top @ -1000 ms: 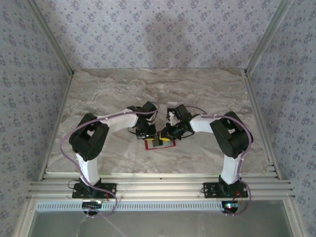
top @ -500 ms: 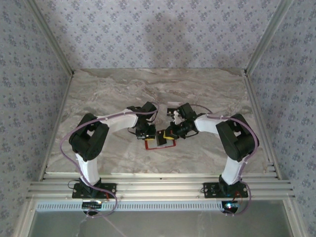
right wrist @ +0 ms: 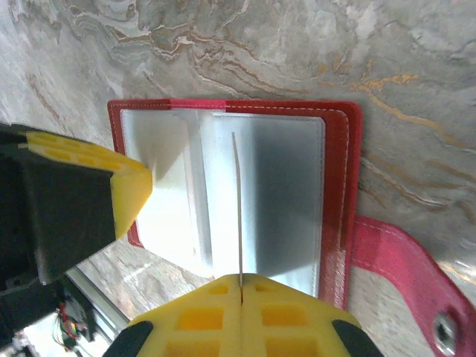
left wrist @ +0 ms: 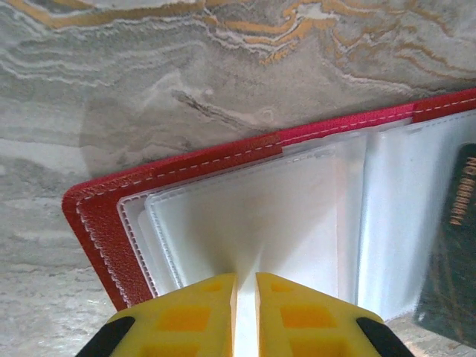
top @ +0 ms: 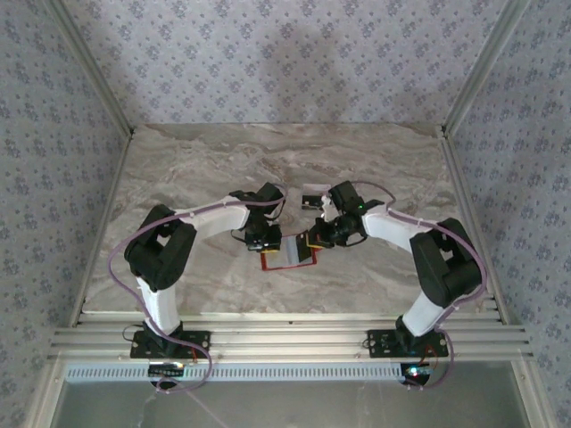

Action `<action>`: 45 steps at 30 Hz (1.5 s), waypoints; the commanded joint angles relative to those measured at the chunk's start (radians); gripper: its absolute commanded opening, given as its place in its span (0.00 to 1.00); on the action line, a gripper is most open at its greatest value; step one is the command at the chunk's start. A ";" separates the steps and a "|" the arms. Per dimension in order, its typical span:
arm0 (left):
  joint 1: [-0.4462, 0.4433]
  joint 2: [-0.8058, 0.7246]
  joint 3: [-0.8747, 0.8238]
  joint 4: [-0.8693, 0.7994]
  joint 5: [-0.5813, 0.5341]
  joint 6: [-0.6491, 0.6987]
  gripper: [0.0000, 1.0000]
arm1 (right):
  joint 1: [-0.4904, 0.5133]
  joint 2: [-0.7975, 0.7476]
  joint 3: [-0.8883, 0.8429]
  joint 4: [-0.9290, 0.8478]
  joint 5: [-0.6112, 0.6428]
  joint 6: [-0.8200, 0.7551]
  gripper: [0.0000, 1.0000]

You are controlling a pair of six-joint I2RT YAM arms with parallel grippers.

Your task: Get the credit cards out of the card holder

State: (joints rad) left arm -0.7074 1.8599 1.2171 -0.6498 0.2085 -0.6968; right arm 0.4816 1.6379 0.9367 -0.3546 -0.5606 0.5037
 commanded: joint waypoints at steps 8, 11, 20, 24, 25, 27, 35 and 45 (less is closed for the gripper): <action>-0.001 -0.147 -0.004 -0.020 -0.093 0.009 0.17 | -0.027 -0.074 0.246 -0.400 0.162 -0.556 0.01; 0.004 -0.190 -0.034 0.006 -0.118 0.007 0.18 | -0.031 -0.040 0.373 -0.533 0.193 -0.734 0.02; 0.031 -0.265 -0.152 0.050 -0.124 -0.021 0.18 | -0.024 0.031 0.551 -0.651 0.343 -1.304 0.01; 0.036 -0.295 -0.190 0.060 -0.121 -0.028 0.18 | -0.022 0.084 0.619 -0.700 0.391 -1.481 0.00; 0.036 -0.302 -0.203 0.064 -0.122 -0.031 0.18 | -0.023 0.104 0.643 -0.718 0.399 -1.523 0.00; 0.039 -0.316 -0.220 0.067 -0.121 -0.035 0.18 | -0.025 0.143 0.691 -0.742 0.410 -1.572 0.00; 0.063 -0.363 -0.268 0.065 -0.126 -0.041 0.18 | -0.031 0.334 0.908 -0.824 0.437 -1.674 0.00; 0.095 -0.396 -0.298 0.058 -0.124 -0.042 0.19 | -0.034 0.500 1.078 -0.838 0.503 -1.738 0.00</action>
State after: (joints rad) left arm -0.6212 1.4925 0.9268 -0.5793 0.0917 -0.7273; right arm 0.4557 2.1059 1.9602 -1.1244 -0.1272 -1.0328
